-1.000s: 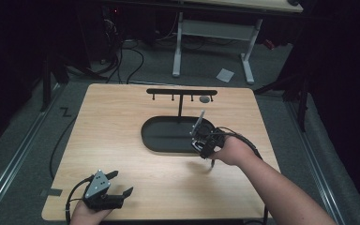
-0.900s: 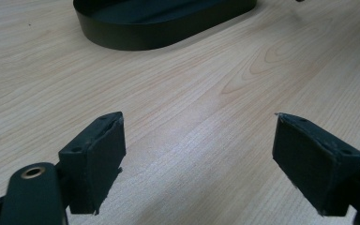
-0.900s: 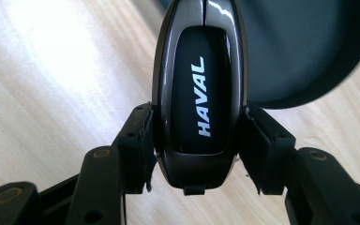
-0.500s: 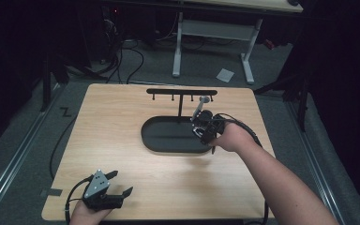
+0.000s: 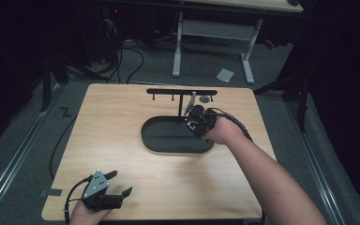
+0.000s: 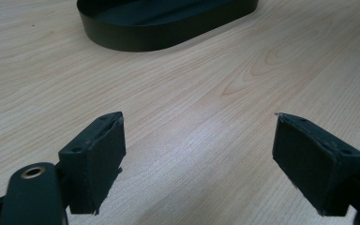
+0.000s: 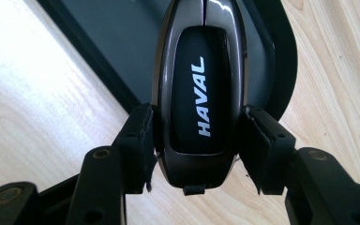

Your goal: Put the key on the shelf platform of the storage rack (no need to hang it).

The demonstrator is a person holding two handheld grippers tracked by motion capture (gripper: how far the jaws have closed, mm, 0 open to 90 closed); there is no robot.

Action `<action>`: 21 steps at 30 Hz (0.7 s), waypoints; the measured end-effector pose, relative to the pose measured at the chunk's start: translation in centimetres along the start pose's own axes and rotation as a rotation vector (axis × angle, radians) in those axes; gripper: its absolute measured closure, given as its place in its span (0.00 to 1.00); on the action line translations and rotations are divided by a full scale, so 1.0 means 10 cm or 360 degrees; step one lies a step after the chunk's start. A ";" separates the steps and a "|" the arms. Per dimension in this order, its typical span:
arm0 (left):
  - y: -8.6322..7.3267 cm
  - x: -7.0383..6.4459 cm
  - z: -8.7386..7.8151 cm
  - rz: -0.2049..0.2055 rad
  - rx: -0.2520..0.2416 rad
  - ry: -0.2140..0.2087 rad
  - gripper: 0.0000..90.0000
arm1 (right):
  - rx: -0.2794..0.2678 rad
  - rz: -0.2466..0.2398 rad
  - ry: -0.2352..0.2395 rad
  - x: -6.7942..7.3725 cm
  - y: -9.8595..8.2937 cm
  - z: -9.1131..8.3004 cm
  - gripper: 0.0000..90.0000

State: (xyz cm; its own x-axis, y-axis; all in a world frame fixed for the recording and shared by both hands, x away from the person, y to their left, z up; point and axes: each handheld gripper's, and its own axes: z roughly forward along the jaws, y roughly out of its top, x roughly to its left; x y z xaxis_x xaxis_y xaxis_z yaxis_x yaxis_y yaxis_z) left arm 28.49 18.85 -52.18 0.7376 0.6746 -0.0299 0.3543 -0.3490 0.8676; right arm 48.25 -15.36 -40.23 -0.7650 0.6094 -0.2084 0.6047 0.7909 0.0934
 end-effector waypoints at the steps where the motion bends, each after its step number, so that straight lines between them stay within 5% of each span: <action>1: 0.00 0.00 0.00 0.0004 0.0005 -0.0005 0.20 | 0.0004 0.0007 -0.0005 0.00 0.04 0.04 0.54; 21: -0.01 -0.01 0.00 -0.0004 -0.0004 -0.0002 0.20 | 0.0019 -0.0035 0.0016 0.13 0.32 0.50 0.54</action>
State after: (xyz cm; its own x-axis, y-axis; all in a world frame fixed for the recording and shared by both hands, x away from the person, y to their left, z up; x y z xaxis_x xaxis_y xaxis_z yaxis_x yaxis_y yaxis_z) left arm 28.39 18.85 -52.23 0.7375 0.6746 -0.0328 0.3547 -0.3455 0.8688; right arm 50.25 -12.29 -45.05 -0.7803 0.5925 -0.2002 0.5903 0.8035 0.0770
